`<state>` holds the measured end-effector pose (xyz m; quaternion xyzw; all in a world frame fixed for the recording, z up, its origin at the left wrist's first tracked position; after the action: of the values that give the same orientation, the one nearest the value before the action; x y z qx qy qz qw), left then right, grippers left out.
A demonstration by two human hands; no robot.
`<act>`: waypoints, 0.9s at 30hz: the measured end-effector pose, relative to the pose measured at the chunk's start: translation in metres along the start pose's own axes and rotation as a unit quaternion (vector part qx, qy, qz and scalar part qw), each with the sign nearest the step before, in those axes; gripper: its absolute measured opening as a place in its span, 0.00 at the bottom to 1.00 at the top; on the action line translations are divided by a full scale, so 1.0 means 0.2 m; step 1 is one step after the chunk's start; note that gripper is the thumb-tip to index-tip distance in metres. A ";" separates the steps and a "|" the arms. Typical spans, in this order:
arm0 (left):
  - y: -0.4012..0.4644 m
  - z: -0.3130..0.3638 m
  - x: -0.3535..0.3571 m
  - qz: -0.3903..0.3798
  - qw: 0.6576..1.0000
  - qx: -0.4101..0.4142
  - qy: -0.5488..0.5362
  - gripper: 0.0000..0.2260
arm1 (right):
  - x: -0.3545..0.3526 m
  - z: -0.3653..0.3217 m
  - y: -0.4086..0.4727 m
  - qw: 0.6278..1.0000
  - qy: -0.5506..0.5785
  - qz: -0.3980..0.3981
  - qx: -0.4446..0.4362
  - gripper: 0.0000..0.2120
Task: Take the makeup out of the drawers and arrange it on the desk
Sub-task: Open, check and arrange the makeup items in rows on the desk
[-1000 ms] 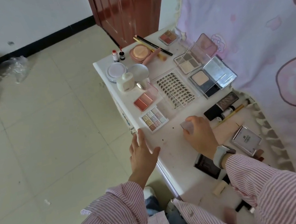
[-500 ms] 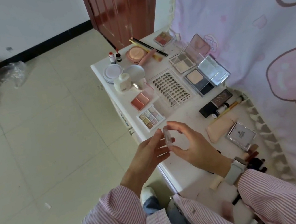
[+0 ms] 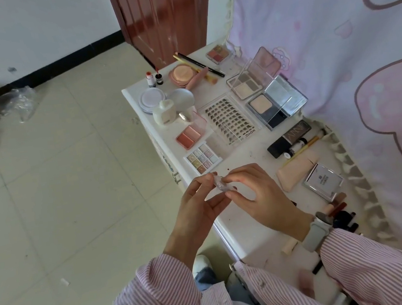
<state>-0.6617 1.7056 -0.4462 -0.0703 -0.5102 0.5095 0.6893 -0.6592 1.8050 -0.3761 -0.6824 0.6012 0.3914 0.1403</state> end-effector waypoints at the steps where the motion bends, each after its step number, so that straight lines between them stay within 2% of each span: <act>1: 0.00 0.01 0.00 0.003 1.000 0.009 -0.008 0.15 | 0.00 0.00 0.00 1.000 -0.001 0.004 0.000 0.14; 4: -0.01 0.03 -0.01 0.007 0.999 0.037 -0.009 0.13 | -0.01 -0.02 0.01 1.000 0.016 -0.002 0.006 0.14; 7: -0.01 0.05 -0.03 0.024 0.998 0.064 0.008 0.08 | 0.00 -0.01 0.02 0.994 0.088 -0.021 0.058 0.16; 12: -0.03 0.07 -0.02 0.057 0.992 0.099 0.046 0.06 | 0.02 0.05 0.01 0.983 0.115 -0.046 0.133 0.05; 15: -0.03 0.08 -0.03 0.090 0.986 0.112 0.085 0.07 | 0.03 0.05 0.02 0.983 0.102 -0.084 0.130 0.05; 21: -0.02 0.05 -0.05 0.118 0.980 0.105 0.118 0.05 | 0.06 0.04 0.01 0.987 0.029 -0.099 0.123 0.09; 24: 0.00 0.02 -0.08 0.118 0.984 0.093 0.092 0.05 | 0.05 0.11 -0.01 0.981 0.035 -0.079 0.175 0.09; 27: 0.02 -0.04 -0.11 0.085 0.994 0.054 0.042 0.07 | 0.05 0.22 -0.04 0.965 0.074 -0.071 0.243 0.08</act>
<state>-0.6583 1.6945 -0.4658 -0.0973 -0.4445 0.5897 0.6672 -0.6690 1.8293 -0.4138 -0.6961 0.6366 0.1712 0.2844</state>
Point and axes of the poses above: each hand's wrist, its own y-axis towards the middle knuckle, its own x-axis out of the palm, z = x × y, the point moved 9 cm from there along y, towards the middle knuckle, and after that the axes turned 8 degrees about -x, right-handed, at the moved point
